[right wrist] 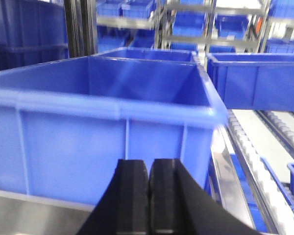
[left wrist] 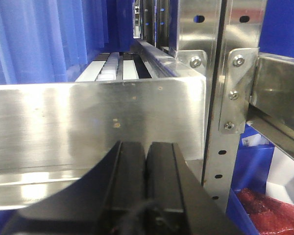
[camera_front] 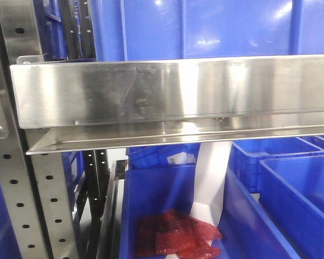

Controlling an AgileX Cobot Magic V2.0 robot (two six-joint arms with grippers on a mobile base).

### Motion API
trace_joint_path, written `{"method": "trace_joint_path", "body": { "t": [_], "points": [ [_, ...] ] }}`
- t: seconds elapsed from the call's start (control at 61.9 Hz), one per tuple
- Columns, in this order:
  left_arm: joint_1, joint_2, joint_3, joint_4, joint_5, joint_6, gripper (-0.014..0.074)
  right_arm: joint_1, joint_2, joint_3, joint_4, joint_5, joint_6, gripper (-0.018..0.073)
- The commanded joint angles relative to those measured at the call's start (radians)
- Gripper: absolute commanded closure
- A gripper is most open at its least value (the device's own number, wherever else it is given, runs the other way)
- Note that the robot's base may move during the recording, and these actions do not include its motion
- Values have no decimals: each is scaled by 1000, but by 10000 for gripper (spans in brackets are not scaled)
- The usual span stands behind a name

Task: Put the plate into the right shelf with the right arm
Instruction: 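Withdraw the empty right gripper up out of the bin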

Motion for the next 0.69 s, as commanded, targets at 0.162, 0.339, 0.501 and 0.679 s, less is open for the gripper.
{"method": "trace_joint_path", "body": {
  "t": [0.162,0.339,0.501,0.679],
  "points": [
    [-1,-12,8,-4,-78,-2,643,-8,-201,116,-6,-74,-4,510],
    [-1,-12,8,-4,-78,-2,643,-8,-222,151,-6,-74,-4,510],
    [-1,-12,8,-4,-78,-2,643,-8,-222,153,-6,-74,-4,510],
    [-1,-12,8,-4,-78,-2,643,-9,-222,159,10,-75,-4,511]
  ]
}}
